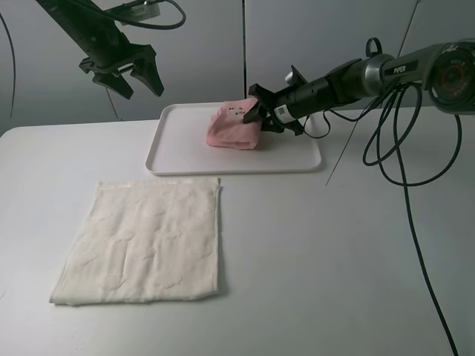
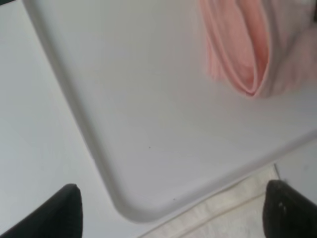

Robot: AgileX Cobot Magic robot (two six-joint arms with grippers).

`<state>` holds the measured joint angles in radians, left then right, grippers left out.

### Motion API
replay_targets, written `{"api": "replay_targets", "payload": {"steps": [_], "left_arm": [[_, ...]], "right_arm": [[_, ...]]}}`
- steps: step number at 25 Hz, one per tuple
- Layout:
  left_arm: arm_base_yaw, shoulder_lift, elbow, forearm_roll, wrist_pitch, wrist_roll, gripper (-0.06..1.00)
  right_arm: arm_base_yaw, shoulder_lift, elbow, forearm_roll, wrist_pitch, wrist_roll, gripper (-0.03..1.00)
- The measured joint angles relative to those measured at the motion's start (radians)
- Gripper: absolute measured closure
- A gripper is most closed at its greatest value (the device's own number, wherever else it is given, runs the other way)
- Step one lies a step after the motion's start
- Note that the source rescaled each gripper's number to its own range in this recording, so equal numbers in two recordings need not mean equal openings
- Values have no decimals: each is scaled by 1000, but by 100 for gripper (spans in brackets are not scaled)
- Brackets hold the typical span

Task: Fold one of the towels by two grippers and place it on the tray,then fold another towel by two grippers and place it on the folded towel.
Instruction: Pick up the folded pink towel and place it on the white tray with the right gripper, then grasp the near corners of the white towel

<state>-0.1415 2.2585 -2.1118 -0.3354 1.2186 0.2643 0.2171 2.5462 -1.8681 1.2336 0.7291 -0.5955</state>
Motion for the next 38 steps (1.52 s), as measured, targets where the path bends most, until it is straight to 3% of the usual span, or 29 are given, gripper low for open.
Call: {"api": "replay_targets", "payload": {"steps": [2, 3, 5, 9, 16, 21, 25, 30, 38], "left_arm": [[0, 0, 2, 0, 0, 0, -4], [0, 0, 2, 0, 0, 0, -4], [0, 0, 2, 0, 0, 0, -4], [0, -9, 3, 2, 0, 0, -4], [0, -99, 25, 33, 0, 3, -4], [0, -203, 155, 83, 0, 76, -4], [0, -296, 311, 162, -2, 171, -4], [0, -418, 482, 214, -2, 331, -4], [0, -475, 794, 229, -4, 610, -4]], "right_arm": [[0, 0, 0, -16, 18, 1, 11], [0, 0, 0, -22, 27, 1, 3], [0, -17, 0, -53, 39, -9, -1], [-2, -96, 0, -191, 45, -4, -2], [-60, -282, 0, -524, 120, 144, -2], [-78, -378, 10, -701, 244, 183, -2], [-68, -472, 126, -744, 248, 178, -2], [21, -592, 346, -766, 240, 101, -2], [310, -658, 496, -1014, 256, 75, -2]]}}
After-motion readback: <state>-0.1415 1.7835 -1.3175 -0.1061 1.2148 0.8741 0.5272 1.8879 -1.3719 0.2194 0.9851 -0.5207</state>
